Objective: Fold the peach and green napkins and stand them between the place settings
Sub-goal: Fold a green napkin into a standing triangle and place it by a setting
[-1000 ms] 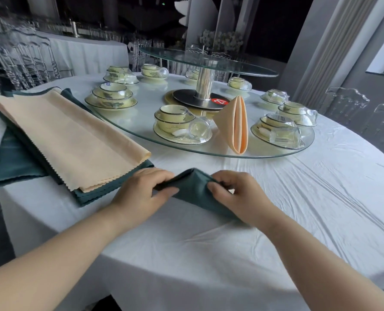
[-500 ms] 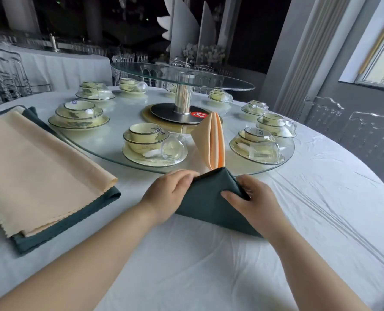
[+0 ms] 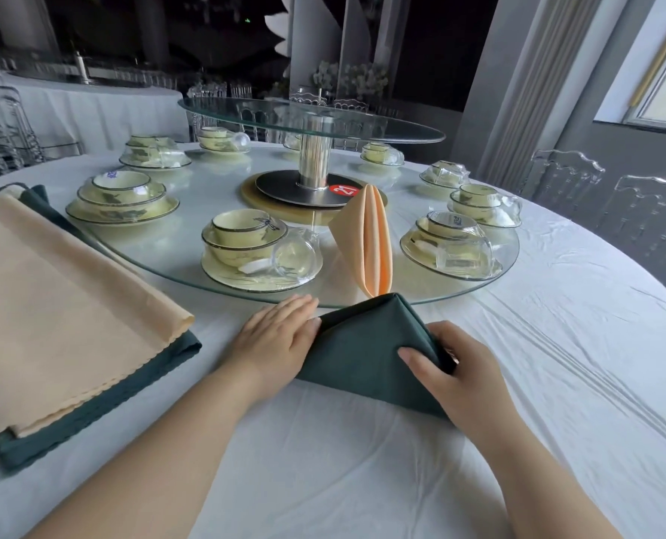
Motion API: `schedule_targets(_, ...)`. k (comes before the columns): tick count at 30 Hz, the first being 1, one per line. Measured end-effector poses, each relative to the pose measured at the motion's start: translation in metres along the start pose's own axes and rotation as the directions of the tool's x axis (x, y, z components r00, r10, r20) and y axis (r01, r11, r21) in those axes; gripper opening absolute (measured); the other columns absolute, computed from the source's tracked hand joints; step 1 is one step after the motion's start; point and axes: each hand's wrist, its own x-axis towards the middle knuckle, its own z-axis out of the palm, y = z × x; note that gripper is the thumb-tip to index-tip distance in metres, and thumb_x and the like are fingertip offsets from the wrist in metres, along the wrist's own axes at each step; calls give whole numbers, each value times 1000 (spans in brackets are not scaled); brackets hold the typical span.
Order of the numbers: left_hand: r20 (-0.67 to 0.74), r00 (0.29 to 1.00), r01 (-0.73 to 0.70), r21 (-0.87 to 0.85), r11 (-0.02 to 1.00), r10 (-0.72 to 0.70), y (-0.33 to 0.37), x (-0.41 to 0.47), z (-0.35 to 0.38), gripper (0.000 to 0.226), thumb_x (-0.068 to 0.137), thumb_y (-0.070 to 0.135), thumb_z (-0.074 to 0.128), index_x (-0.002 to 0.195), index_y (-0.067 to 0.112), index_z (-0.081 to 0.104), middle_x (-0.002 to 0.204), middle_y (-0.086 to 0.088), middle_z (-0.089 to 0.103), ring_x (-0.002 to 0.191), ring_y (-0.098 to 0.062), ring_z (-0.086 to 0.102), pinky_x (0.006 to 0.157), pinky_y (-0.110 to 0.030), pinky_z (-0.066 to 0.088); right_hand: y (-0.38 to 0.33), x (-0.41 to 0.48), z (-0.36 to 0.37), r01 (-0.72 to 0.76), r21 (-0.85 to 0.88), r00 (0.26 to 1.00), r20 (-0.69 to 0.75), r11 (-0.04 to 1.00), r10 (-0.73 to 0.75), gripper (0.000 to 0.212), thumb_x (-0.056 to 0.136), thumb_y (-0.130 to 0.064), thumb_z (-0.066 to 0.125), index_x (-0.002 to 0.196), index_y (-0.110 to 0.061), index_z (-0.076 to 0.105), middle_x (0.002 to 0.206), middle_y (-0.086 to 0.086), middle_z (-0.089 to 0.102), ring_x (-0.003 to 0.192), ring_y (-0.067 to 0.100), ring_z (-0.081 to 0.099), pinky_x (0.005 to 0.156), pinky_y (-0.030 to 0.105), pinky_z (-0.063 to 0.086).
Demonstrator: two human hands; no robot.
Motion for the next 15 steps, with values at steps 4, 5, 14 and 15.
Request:
schedule_targets(4, 0, 1000, 30, 6, 1000, -30, -3, -1, -5, 44, 101, 31, 14, 145, 29, 18, 152, 19, 11, 139, 4, 3, 109, -17, -1, 0, -1, -1, -9, 13, 999, -42, 1000, 10, 22, 77, -13, 66, 66, -28, 53, 78, -16, 58, 64, 0, 49, 58, 11, 37)
schedule_targets(5, -5, 999, 41, 5, 999, -41, -4, -1, -6, 44, 101, 30, 14, 145, 29, 18, 152, 19, 11, 139, 4, 3, 108, -17, -1, 0, -1, -2, -11, 20, 999, -43, 1000, 11, 23, 77, -13, 66, 67, -29, 54, 77, -18, 59, 65, -1, 50, 59, 11, 37)
schedule_targets(14, -92, 974, 219, 134, 966, -208, -18, -5, -10, 47, 99, 22, 19, 146, 27, 12, 154, 16, 2, 141, -2, -2, 113, -27, -5, -4, -2, -2, 57, 135, 997, -53, 989, -50, 16, 63, -29, 60, 75, -39, 56, 78, -31, 61, 78, -9, 55, 69, 0, 38)
schedule_targets(15, -105, 968, 241, 131, 961, -229, -20, -6, -11, 48, 99, 21, 20, 146, 27, 13, 154, 15, 2, 141, -4, -2, 113, -28, -5, -4, -2, -2, 62, 137, 997, -51, 989, -56, 16, 63, -29, 60, 75, -39, 56, 77, -31, 61, 77, -9, 55, 68, 0, 38)
